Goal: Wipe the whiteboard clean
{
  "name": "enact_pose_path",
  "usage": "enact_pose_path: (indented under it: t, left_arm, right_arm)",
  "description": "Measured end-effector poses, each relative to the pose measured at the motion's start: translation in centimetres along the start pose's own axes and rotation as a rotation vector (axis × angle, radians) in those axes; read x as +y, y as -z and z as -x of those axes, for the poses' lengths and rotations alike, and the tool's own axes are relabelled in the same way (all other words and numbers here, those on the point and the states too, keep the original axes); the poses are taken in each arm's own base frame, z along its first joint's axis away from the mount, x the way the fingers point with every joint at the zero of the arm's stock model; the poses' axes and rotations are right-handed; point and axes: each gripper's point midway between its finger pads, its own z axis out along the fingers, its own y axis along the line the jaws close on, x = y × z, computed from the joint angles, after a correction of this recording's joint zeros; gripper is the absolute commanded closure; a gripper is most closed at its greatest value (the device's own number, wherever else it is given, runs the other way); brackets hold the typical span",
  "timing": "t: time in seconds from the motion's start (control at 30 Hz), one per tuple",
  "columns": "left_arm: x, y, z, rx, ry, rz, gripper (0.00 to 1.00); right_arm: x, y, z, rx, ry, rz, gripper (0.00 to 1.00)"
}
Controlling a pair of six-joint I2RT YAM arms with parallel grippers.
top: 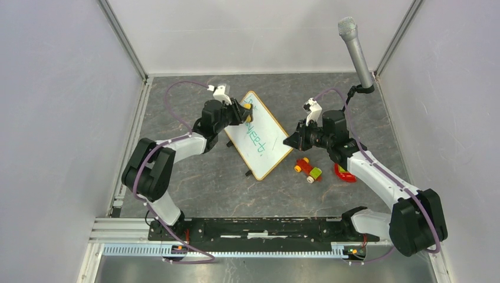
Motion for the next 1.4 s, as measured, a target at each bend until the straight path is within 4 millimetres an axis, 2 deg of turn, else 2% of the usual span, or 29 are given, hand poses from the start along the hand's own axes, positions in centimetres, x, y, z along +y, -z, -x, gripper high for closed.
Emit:
enact_pose_path:
  t: [0.1, 0.2, 0.43, 0.77, 0.93, 1.07, 1.17, 1.27, 1.4]
  left_arm:
    - [1.5, -0.1, 0.2, 0.025, 0.012, 0.038, 0.83]
    - [1.9, 0.0, 0.1, 0.035, 0.016, 0.048, 0.83]
    - [1.3, -0.1, -0.2, 0.047, 0.011, 0.012, 0.84]
    - [-1.4, -0.4, -0.5, 0.051, -0.055, -0.064, 0.83]
    - [-1.8, -1.8, 0.0, 0.085, -0.067, -0.055, 0.85]
    - [-1.1, -3.5, 1.6, 0.098, -0.062, -0.025, 0.85]
    - [-0.2, -3.9, 2.3, 0.098, -0.053, -0.020, 0.85]
    - [0.8, -4.1, 2.3, 0.110, -0.046, 0.001, 0.85]
    - [1.1, -4.2, 2.3, 0.119, -0.044, 0.014, 0.87]
  right_arm:
    - [0.0, 0.0, 0.0, -0.001, 0.001, 0.002, 1.00]
    - [0.1, 0.0, 0.0, -0.001, 0.001, 0.005, 1.00]
    - [0.1, 0.0, 0.0, 0.001, 0.000, 0.005, 1.00]
    - [0.0, 0.0, -0.2, 0.007, -0.004, 0.001, 1.00]
    - [-0.2, 0.0, -0.2, 0.008, -0.006, -0.005, 1.00]
    - [-0.4, -0.1, -0.2, 0.003, -0.006, -0.016, 1.00]
    - [-0.4, -0.1, -0.1, 0.002, -0.004, -0.015, 1.00]
    - [-0.5, -0.1, -0.1, 0.002, -0.003, -0.015, 1.00]
    - [-0.5, -0.2, -0.1, 0.003, -0.002, -0.015, 1.00]
